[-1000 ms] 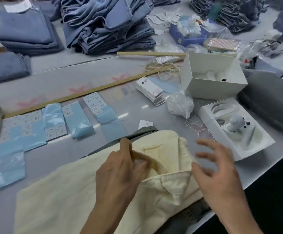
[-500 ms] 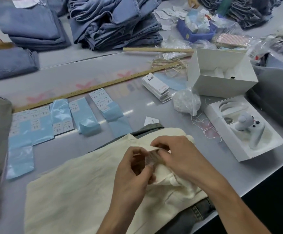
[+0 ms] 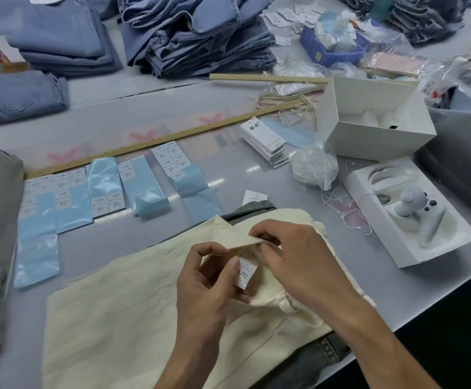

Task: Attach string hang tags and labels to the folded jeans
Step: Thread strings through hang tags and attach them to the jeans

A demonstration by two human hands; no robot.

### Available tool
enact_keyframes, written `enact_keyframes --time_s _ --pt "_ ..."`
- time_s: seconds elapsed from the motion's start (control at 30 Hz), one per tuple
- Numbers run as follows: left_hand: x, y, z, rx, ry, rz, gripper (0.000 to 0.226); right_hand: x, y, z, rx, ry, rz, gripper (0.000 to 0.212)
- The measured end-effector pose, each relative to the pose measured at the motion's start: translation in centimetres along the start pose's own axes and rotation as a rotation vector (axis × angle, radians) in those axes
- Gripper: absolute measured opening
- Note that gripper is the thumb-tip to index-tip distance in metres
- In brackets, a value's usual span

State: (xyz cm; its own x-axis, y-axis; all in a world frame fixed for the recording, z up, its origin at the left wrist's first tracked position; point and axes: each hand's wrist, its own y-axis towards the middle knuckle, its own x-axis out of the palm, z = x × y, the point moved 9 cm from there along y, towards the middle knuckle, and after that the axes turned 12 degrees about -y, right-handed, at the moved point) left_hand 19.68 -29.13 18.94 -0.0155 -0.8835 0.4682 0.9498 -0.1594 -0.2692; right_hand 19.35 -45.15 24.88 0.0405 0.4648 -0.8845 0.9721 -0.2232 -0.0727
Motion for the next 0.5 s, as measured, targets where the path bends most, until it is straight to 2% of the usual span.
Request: enact_keyframes --time_s 0.27,0.5 --pt "-0.13 -0.78 0.93 0.041 0.159 -0.103 0.033 -0.01 -0.12 0.72 -0.003 0.024 0.018 0.033" --pt "0.32 -0.78 1.02 0.007 0.178 -0.164 0.038 0.00 -0.28 0.76 -0.002 -0.010 0.023 0.030"
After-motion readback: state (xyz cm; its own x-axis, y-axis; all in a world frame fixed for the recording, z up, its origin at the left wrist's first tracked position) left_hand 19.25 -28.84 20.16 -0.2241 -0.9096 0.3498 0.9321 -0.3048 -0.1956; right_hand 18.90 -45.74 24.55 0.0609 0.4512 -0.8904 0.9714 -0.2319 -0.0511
